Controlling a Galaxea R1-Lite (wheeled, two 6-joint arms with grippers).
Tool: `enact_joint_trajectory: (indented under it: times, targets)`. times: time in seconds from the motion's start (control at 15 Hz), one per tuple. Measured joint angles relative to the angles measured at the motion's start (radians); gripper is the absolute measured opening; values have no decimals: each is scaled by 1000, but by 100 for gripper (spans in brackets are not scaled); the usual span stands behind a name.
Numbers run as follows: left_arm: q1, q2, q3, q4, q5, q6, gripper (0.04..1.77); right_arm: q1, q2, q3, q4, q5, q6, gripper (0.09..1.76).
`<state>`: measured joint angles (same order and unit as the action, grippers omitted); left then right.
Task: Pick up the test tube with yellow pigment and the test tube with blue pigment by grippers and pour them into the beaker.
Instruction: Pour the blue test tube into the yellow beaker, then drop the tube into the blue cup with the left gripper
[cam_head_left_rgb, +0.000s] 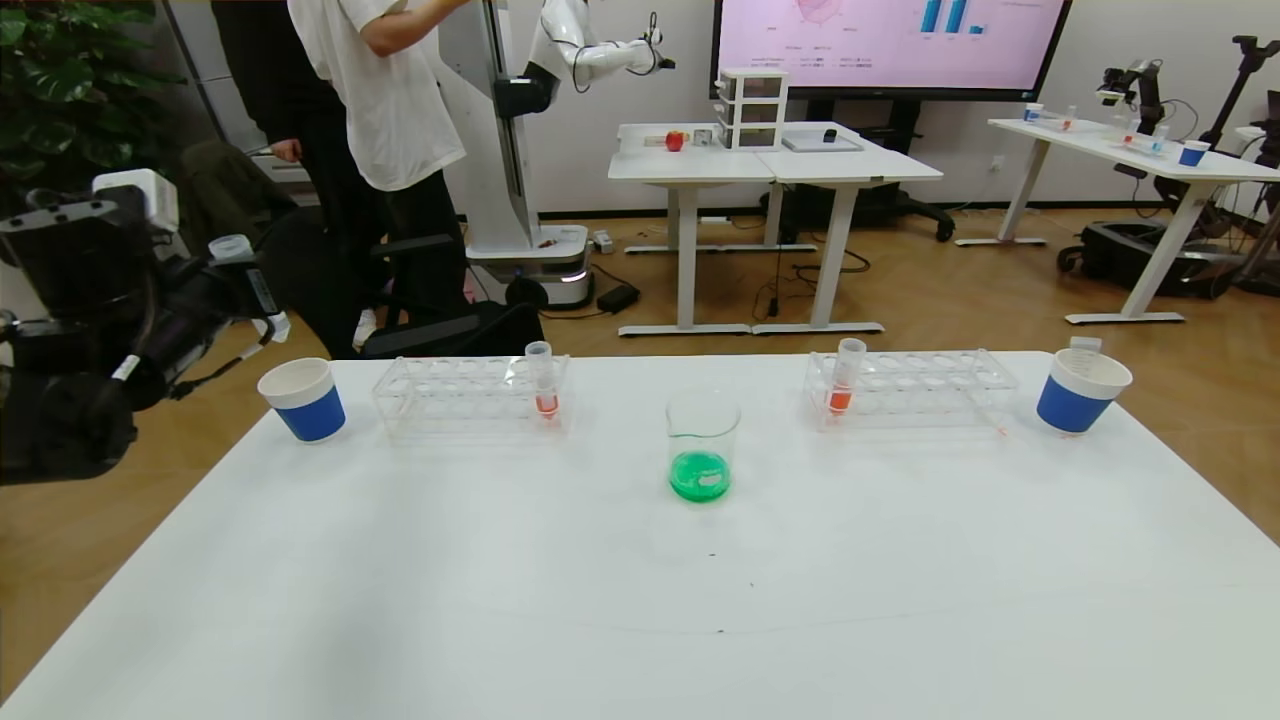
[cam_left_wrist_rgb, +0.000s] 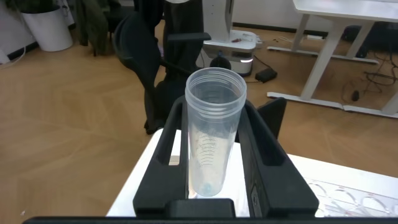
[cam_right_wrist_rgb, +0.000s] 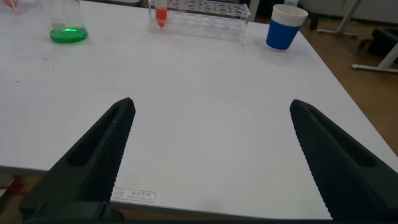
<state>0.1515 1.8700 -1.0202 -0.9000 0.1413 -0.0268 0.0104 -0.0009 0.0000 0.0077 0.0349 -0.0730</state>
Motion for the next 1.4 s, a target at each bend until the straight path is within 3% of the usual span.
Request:
enact_joint_trajectory:
  times: [0.4, 0.6, 0.8, 1.4]
  targets:
    - [98, 53, 5, -52, 14, 2, 51, 0, 0, 0, 0, 0, 0, 174]
    - [98, 109, 43, -177, 80, -19, 51, 0, 0, 0, 0, 0, 0, 174]
    - [104, 173, 87, -292, 86, -22, 51, 0, 0, 0, 0, 0, 0, 174]
    - [95, 229, 88, -306, 73, -20, 51, 0, 0, 0, 0, 0, 0, 174]
